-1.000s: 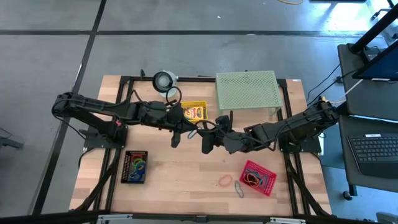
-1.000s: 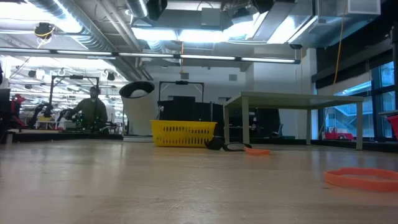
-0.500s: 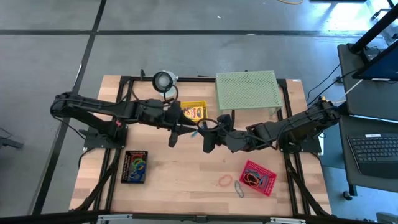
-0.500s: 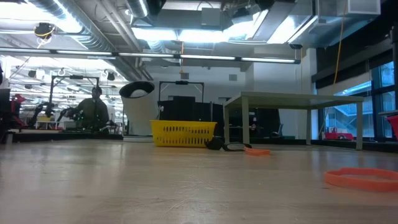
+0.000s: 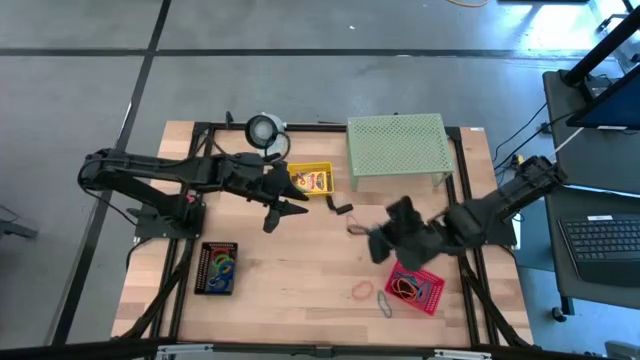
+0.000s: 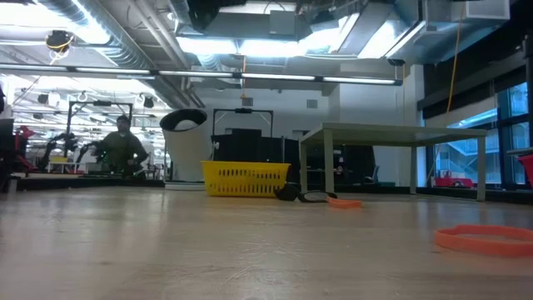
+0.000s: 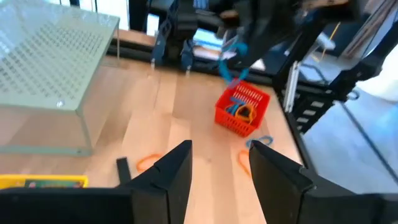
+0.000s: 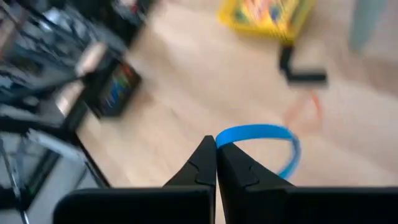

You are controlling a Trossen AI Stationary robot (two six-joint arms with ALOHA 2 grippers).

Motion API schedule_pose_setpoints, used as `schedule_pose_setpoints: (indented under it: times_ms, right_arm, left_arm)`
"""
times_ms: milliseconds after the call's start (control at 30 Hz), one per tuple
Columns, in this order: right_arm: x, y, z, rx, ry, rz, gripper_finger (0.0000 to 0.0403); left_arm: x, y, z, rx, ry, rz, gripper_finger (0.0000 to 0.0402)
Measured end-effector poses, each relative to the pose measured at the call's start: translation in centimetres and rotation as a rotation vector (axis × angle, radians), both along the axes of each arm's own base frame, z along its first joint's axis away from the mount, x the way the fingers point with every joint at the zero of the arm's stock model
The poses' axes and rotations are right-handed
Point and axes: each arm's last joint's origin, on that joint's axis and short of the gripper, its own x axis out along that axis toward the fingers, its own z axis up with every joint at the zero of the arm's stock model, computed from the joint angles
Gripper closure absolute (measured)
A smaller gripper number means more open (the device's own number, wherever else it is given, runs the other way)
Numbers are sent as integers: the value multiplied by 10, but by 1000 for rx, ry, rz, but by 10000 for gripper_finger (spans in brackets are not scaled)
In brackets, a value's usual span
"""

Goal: Pick & Place Office Desk Supplies
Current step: Put the blue rubber band into the red bin

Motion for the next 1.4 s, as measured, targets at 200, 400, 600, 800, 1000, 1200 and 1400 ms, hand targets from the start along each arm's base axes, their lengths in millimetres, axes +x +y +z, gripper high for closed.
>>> schedule_pose_setpoints:
  times_ms: [200,400,600,800,1000,1200,1400]
  right_arm:
    - [-40,28,-9,127,188,41,403]
    - [-65,55,-19,226,341,77,403]
    - [-71,80,-58,285,502,91,403]
    - [-72,81,-99,316,555,84,403]
    - [-69,74,-127,332,547,110,403]
    - [-68,65,-142,331,579,86,403]
    - [-62,51,-147,304,605,57,403]
  left_arm:
    - [17,4,-16,65,37,-4,248]
    - [27,13,-26,12,75,-17,244]
    - [22,27,-21,-42,68,32,251]
    - [9,32,-13,-75,83,41,259]
    - [-4,32,-11,-69,127,44,261]
    - [-12,31,-6,-48,127,44,261]
    - [-17,33,-3,-44,120,57,261]
